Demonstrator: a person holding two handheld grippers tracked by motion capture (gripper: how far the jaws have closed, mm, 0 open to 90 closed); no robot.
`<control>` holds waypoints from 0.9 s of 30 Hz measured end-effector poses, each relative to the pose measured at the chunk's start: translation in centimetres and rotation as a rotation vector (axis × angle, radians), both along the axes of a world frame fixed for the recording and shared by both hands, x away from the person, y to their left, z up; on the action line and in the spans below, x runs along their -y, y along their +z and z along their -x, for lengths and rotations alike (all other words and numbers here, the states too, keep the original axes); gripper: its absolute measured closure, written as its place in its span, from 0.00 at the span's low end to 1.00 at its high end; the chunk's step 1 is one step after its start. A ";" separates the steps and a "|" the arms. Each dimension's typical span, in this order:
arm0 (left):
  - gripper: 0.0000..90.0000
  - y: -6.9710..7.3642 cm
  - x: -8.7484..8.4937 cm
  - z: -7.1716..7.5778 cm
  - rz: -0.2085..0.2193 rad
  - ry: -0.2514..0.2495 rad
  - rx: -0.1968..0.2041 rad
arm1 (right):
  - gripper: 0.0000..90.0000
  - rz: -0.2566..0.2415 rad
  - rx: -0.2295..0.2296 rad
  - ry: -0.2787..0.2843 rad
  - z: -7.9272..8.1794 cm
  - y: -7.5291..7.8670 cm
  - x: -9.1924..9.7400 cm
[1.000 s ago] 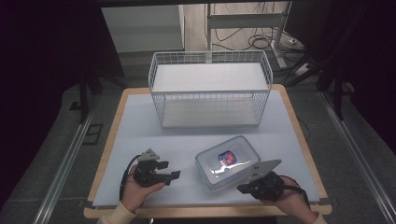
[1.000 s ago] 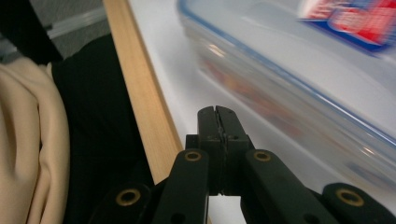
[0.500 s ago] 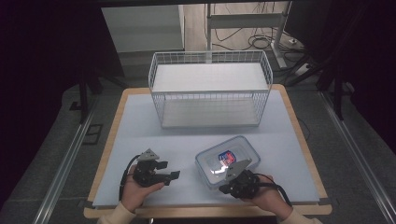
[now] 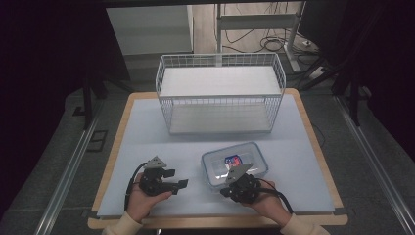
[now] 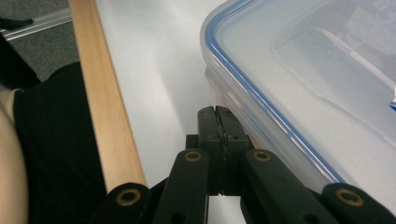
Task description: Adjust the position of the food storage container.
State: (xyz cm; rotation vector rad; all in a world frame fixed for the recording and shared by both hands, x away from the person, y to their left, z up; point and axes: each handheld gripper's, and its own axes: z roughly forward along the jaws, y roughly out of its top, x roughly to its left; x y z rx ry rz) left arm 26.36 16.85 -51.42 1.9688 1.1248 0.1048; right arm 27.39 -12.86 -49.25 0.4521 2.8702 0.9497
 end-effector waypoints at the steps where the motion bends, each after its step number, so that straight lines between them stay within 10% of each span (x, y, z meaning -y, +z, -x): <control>1: 0.32 0.0 0.0 0.0 0.000 0.000 0.000 | 1.00 -0.001 0.003 -0.003 -0.1 0.0 -0.2; 16: 0.31 0.0 -0.2 0.0 -0.001 0.004 0.000 | 1.00 -0.025 0.019 -0.052 -1.6 -0.2 -2.7; 27: 0.30 0.1 -0.3 0.0 0.012 0.013 0.003 | 1.00 -0.107 -0.016 -0.042 0.2 1.1 0.7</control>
